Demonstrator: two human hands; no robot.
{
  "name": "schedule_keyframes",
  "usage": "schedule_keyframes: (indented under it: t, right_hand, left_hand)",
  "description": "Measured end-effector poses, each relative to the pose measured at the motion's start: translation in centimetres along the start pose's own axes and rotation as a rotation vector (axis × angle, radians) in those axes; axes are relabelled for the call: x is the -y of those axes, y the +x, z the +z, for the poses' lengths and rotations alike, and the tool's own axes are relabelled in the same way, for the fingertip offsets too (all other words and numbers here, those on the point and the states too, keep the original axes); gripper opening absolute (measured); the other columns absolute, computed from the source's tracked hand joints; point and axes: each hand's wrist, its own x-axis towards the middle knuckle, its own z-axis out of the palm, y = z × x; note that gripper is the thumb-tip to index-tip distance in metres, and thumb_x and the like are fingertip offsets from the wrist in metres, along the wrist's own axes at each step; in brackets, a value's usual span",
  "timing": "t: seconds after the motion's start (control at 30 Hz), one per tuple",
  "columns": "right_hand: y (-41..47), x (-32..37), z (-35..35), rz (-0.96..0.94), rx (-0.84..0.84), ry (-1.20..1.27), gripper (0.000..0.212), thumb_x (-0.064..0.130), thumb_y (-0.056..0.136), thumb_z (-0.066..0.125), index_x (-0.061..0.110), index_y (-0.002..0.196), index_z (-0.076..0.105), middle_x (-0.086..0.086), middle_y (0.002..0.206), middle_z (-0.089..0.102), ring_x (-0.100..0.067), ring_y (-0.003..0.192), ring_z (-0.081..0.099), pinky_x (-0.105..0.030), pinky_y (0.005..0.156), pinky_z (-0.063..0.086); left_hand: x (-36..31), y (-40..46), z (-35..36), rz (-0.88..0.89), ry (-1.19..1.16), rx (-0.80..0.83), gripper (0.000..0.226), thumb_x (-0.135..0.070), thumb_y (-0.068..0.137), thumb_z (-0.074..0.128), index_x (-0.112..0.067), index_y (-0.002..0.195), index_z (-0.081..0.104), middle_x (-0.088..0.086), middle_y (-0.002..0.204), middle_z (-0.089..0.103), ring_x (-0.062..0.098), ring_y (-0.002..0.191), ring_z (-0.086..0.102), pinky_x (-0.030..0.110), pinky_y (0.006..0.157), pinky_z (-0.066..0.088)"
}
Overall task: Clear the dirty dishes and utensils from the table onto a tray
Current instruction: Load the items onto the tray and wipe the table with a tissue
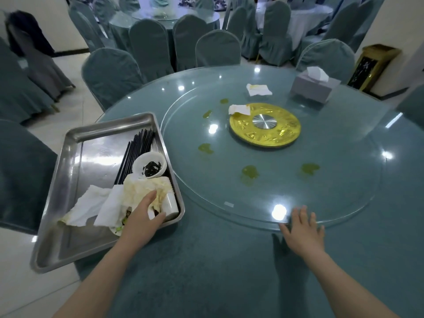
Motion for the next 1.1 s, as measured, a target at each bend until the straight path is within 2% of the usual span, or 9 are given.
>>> schedule_keyframes:
  t: [0.2,0.37,0.47,0.6,0.67,0.8,0.97,1.03,1.1]
  right_hand:
    - [-1.7,4.6,0.8,-0.003,0.054,0.047,0.090,0.070,0.088,0.027,0.019,0.151,-0.013,-0.005,0.158,-0.023,-0.035,0.145,-0.017,-0.066,0.110,0.000]
    - [-1.9,7.1,0.3,-0.164,0.123,0.053,0.081,0.070,0.088,0.030,0.032,0.152,0.000,0.006,0.160,-0.012,-0.025,0.147,-0.005,-0.058,0.113,0.007]
    - [-0.8,5.0,-0.9,-0.230,0.031,0.090,0.068,0.063,0.091,0.032,0.036,0.150,0.014,0.008,0.161,0.004,-0.020,0.145,0.012,-0.051,0.113,0.018]
    - [1.2,-2.4,-1.7,0.016,-0.005,0.041,0.062,0.058,0.095,0.027,0.038,0.150,0.008,0.005,0.161,-0.005,-0.027,0.148,-0.005,-0.059,0.113,0.009]
    - [1.5,-4.8,-1.1,0.008,0.019,0.005,0.061,0.058,0.095,0.027,0.044,0.149,0.002,0.009,0.161,-0.009,-0.028,0.147,-0.008,-0.064,0.111,0.006]
    - [0.2,-1.8,0.0,-0.111,-0.011,-0.008,0.068,0.062,0.091,0.033,0.042,0.149,0.003,0.011,0.160,-0.007,-0.030,0.147,-0.001,-0.057,0.112,0.011]
    - [0.5,0.9,-1.1,-0.259,-0.024,-0.008,0.056,0.057,0.094,0.032,0.042,0.147,0.023,0.016,0.158,0.015,-0.020,0.142,0.021,-0.046,0.108,0.023]
    - [1.4,-0.4,-2.3,-0.228,-0.066,0.016,0.053,0.053,0.095,0.032,0.039,0.146,0.027,0.010,0.159,0.018,-0.017,0.143,0.021,-0.045,0.108,0.024]
    - [2.1,-2.9,-2.7,-0.092,-0.093,0.028,0.055,0.053,0.097,0.028,0.035,0.148,0.021,0.005,0.161,0.008,-0.021,0.147,0.007,-0.050,0.112,0.018]
  left_hand:
    - [-1.7,0.1,1.3,0.007,0.016,0.006,0.065,-0.020,0.088,0.064,-0.023,0.146,0.035,-0.005,0.148,0.042,0.015,0.134,0.040,0.030,0.105,0.032]
    - [-3.4,0.3,2.7,0.041,0.024,0.046,0.061,-0.018,0.088,0.064,-0.021,0.143,0.039,-0.004,0.147,0.043,0.014,0.134,0.039,0.030,0.106,0.032]
    - [-4.2,0.3,3.7,0.063,0.042,0.071,0.058,-0.020,0.089,0.063,-0.023,0.143,0.039,-0.005,0.146,0.044,0.013,0.133,0.040,0.029,0.105,0.032]
    - [-4.9,0.2,4.9,0.045,0.051,0.091,0.058,-0.019,0.090,0.062,-0.022,0.143,0.039,-0.002,0.147,0.043,0.015,0.135,0.039,0.033,0.108,0.033]
    - [-5.2,0.0,5.4,0.018,0.022,0.123,0.058,-0.020,0.091,0.061,-0.022,0.144,0.038,-0.001,0.148,0.042,0.015,0.136,0.037,0.037,0.110,0.035]
    - [-5.1,0.0,6.0,-0.012,0.044,0.140,0.059,-0.024,0.091,0.060,-0.028,0.145,0.036,-0.002,0.148,0.042,0.015,0.135,0.038,0.035,0.109,0.036]
    - [-5.2,1.1,6.4,-0.004,0.083,0.162,0.060,-0.024,0.091,0.060,-0.025,0.145,0.036,-0.003,0.147,0.043,0.015,0.133,0.042,0.031,0.108,0.034]
    - [-5.2,1.5,6.8,-0.003,0.080,0.170,0.059,-0.022,0.091,0.061,-0.023,0.145,0.037,-0.004,0.147,0.043,0.014,0.133,0.041,0.029,0.109,0.031]
    - [-5.1,1.8,7.3,-0.002,0.083,0.176,0.059,-0.021,0.091,0.061,-0.021,0.145,0.037,-0.004,0.147,0.043,0.013,0.134,0.040,0.029,0.111,0.030]
